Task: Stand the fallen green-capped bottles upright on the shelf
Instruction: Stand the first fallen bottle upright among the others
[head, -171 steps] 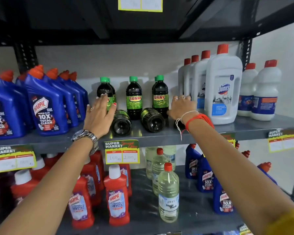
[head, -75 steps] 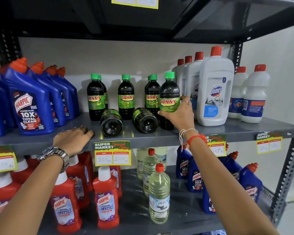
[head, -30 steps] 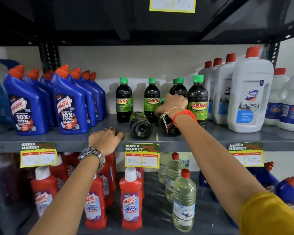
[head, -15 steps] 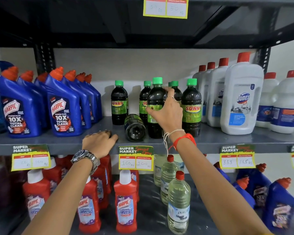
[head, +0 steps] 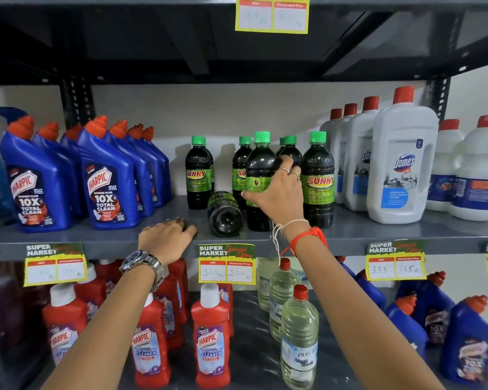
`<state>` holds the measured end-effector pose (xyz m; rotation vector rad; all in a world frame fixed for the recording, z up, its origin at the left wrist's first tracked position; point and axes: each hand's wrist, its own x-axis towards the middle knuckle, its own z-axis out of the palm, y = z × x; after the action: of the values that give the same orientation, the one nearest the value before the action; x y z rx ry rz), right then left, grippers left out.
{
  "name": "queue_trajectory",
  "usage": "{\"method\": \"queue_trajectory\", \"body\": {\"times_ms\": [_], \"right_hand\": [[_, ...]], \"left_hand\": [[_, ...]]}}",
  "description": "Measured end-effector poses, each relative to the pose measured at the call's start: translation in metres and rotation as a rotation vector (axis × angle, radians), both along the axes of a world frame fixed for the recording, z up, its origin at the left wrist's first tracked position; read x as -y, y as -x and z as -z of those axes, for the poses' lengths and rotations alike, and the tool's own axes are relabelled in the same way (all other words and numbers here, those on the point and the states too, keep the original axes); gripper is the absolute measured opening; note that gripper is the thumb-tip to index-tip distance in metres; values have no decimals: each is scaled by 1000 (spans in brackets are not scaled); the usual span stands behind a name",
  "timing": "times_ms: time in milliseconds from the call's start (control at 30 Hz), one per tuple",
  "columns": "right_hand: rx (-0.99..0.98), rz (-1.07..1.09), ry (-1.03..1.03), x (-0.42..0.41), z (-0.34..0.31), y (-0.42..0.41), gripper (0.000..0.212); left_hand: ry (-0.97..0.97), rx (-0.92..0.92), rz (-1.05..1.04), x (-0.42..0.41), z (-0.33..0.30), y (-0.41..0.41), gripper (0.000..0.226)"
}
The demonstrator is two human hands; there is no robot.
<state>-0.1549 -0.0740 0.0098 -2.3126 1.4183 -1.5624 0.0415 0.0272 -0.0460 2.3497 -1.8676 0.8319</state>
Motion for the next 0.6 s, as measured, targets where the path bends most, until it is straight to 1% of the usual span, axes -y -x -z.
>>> {"method": "queue_trajectory", "body": {"times_ms": [33, 100, 167, 233, 267, 300, 333, 433, 467, 533, 600], "right_hand": [[57, -85, -59, 3, -3, 1, 114], [232, -298, -262, 10, -9, 4, 105], [368, -478, -424, 18, -12, 7, 86], [420, -584, -488, 25, -12, 10, 70], [416, -606, -506, 26, -12, 12, 69], [389, -600, -513, 28, -11, 13, 75], [340, -554, -489, 29, -9, 13, 86], [196, -317, -291, 25, 0, 9, 117], [168, -266, -243, 23, 2, 7, 122], [161, -228, -199, 23, 4, 4, 117], [175, -250, -244, 26, 1, 5, 108]], "left_hand": [[-1, 5, 0, 0, 0, 0, 38], [-14, 47, 1, -1, 1, -1, 39], [-18, 65, -1, 0, 2, -1, 41], [-15, 51, -12, 1, 1, -2, 42], [-14, 44, -17, 2, 1, -2, 42], [-14, 43, -20, 3, 1, -2, 42], [-15, 46, -22, 3, 2, -3, 42], [-7, 43, -20, 4, 2, -3, 41], [-5, 44, -20, 4, 2, -3, 41], [-3, 37, -21, 3, 2, -3, 41], [-4, 33, -20, 3, 2, -2, 41]]}}
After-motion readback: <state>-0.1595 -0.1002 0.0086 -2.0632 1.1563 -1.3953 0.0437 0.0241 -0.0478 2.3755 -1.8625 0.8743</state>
